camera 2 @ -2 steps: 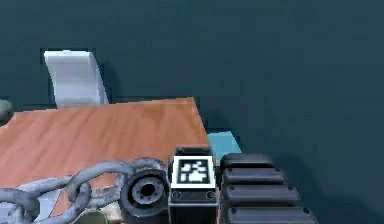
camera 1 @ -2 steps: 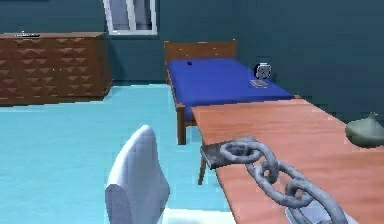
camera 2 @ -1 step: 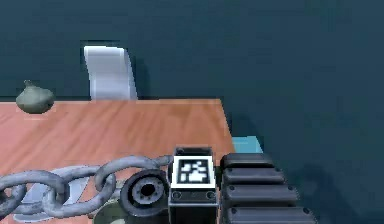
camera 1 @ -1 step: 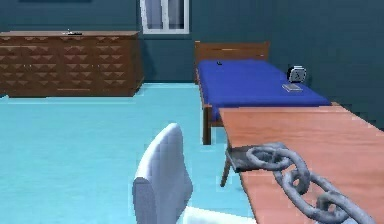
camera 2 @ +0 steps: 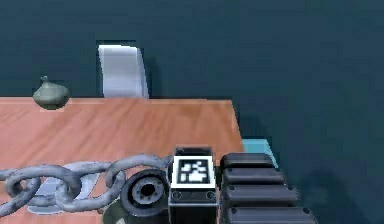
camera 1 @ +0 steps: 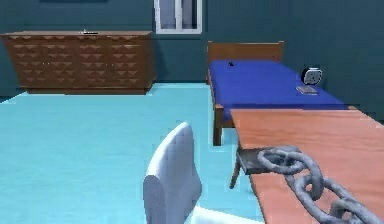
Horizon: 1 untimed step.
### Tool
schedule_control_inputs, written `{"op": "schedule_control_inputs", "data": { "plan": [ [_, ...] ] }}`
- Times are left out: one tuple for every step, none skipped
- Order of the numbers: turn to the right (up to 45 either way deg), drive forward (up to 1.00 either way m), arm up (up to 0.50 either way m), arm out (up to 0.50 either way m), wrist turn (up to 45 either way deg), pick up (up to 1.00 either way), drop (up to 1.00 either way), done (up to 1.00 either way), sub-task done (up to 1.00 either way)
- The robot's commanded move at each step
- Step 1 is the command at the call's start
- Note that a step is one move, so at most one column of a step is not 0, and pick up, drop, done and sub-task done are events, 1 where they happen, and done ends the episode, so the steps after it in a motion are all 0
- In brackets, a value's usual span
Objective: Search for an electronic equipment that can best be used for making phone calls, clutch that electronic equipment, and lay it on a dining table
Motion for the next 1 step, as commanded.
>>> {"op": "schedule_control_inputs", "data": {
  "plan": [
    [45.0, 0.0, 0.0, 0.0, 0.0, 0.0, 0.0, 0.0, 0.0]
  ]
}}
